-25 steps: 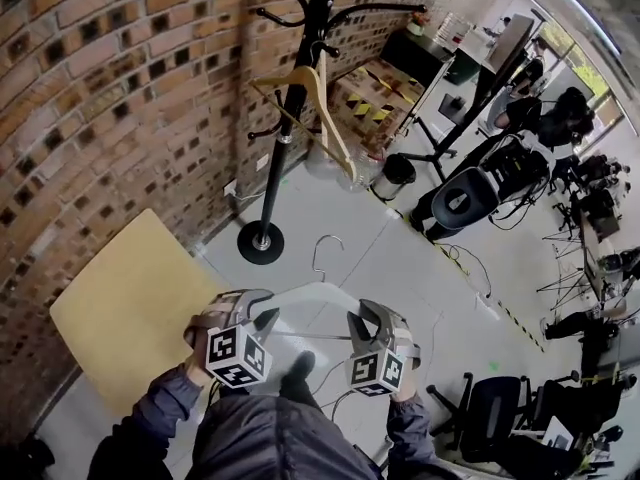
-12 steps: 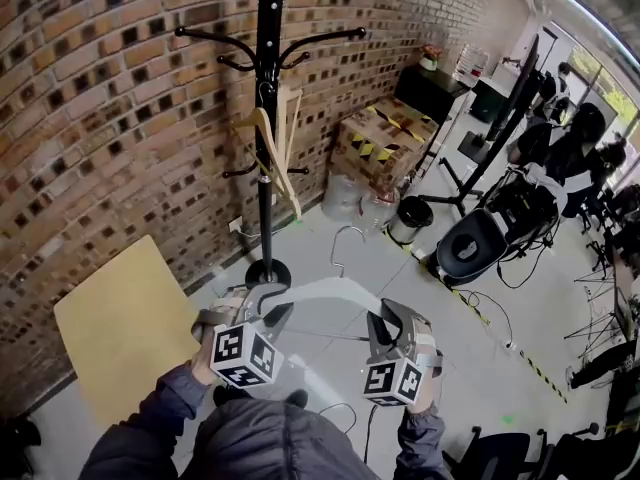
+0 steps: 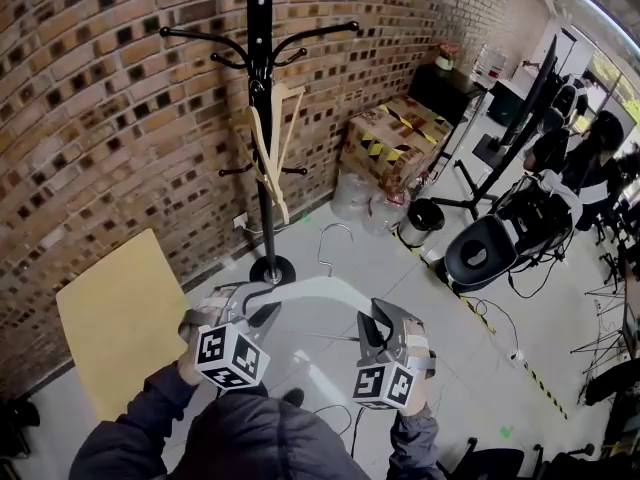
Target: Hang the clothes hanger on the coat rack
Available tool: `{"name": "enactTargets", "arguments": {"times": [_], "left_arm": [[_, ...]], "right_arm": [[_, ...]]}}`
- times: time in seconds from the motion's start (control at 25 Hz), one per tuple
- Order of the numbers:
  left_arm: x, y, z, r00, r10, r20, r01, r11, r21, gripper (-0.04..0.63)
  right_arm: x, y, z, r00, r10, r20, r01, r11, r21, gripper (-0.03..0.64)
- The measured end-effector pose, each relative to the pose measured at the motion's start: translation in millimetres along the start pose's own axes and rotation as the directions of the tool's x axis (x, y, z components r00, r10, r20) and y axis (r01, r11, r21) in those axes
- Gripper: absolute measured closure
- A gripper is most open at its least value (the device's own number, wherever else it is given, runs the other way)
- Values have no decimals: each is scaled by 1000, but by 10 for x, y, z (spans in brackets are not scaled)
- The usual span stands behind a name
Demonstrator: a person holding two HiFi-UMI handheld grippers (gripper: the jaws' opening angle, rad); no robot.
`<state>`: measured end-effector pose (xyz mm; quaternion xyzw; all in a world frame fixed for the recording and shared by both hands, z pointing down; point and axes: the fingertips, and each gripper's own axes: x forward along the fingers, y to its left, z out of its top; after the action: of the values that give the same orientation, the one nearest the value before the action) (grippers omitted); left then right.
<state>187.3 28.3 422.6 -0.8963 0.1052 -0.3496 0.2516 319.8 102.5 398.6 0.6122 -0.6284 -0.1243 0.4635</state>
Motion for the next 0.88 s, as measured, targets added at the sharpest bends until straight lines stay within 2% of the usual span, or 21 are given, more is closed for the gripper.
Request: {"name": "enactTargets", "arguments": {"times": [0.2,0.52,0.88], "left_arm": [[59,-66,-352,998,-27,-52,24,999,-46,482],[469,35,-1220,984,-157,-80,143,977,-156,482],[1086,435,-1357,974,-227,-15,221,960,-169,482]], "right_arm": [[267,302,4,997,79,0,-79,997,9,495],[1025,859,102,973,213,-89,-212,977,27,495],[1675,658,19,956,228,-186,-226,974,32,497]]}}
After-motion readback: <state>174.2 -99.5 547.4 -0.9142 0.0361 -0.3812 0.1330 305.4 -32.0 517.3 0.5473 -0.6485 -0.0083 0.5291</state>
